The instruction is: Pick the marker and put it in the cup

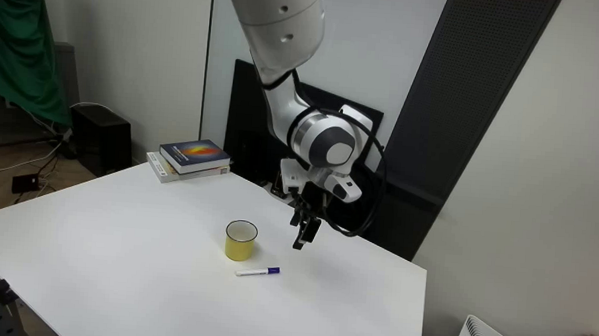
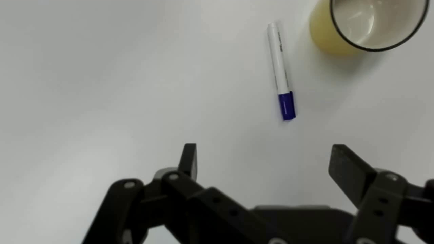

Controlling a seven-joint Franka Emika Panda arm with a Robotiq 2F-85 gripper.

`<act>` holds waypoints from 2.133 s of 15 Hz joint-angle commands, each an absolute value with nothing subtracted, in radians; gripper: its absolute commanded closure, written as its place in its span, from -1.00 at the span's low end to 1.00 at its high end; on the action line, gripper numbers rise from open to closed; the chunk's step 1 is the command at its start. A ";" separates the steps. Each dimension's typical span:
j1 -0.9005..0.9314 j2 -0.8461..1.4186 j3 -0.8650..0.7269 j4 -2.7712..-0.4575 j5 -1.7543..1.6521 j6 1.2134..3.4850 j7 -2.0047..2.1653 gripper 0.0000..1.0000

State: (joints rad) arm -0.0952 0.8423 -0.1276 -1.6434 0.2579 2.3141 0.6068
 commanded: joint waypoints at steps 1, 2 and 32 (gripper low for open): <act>-0.119 0.987 -0.129 -1.524 0.268 2.259 0.596 -1.00; -0.123 1.026 -0.130 -1.493 0.269 2.246 0.604 -1.00; -0.080 1.488 -0.092 -0.864 0.171 2.015 0.419 -1.00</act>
State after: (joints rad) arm -0.0607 1.4452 -0.1070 -0.9605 0.2046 2.1000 0.4810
